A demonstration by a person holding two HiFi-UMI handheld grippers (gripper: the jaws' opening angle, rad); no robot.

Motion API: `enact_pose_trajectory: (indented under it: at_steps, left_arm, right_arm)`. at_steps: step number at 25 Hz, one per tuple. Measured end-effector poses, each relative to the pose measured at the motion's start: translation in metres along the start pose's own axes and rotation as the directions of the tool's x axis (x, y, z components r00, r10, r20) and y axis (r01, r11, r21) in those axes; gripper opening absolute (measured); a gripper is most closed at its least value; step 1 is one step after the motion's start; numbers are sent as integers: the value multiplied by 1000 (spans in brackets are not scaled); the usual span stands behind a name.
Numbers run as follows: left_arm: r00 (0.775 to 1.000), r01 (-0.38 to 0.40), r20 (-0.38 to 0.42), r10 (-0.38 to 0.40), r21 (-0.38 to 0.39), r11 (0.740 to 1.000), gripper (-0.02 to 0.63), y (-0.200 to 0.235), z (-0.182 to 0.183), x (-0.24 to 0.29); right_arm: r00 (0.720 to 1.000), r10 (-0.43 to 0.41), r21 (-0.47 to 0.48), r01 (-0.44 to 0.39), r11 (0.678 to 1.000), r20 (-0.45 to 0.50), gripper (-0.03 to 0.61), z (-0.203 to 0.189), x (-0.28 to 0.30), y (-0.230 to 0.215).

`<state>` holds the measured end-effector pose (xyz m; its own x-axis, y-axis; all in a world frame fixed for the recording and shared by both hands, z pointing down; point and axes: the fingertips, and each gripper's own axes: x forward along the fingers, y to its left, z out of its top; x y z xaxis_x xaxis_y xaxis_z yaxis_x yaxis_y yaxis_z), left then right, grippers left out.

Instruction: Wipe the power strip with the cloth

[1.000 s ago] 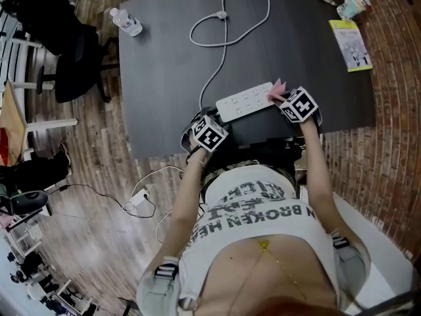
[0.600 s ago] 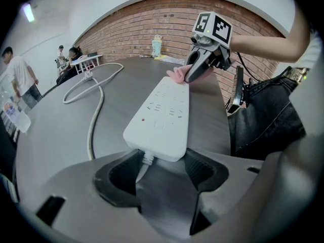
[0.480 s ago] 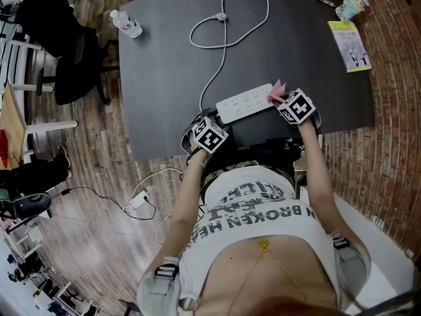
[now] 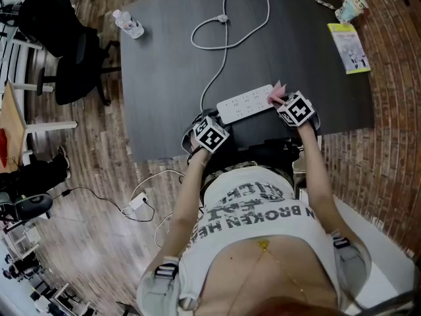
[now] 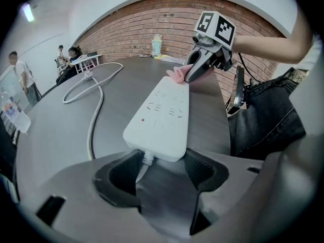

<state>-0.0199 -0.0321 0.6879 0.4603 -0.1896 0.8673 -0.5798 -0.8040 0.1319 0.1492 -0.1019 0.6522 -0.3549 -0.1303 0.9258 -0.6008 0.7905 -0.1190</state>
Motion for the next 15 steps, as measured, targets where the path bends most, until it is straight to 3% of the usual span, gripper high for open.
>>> enact_pose_trajectory:
  at_steps: [4, 8, 15]
  left_arm:
    - [1000, 11, -7, -11, 22, 1000, 264, -1, -1, -3]
    - [999, -34, 17, 33, 65, 997, 264, 3, 9, -21]
    - [977, -69, 205, 60, 40, 997, 228, 0, 57, -51]
  right_arm:
    - [999, -32, -34, 33, 999, 28, 17, -1, -1, 3]
    - [996, -51, -42, 54, 998, 68, 17, 6, -10, 8]
    - [976, -53, -56, 67, 996, 212, 17, 28, -40, 21]
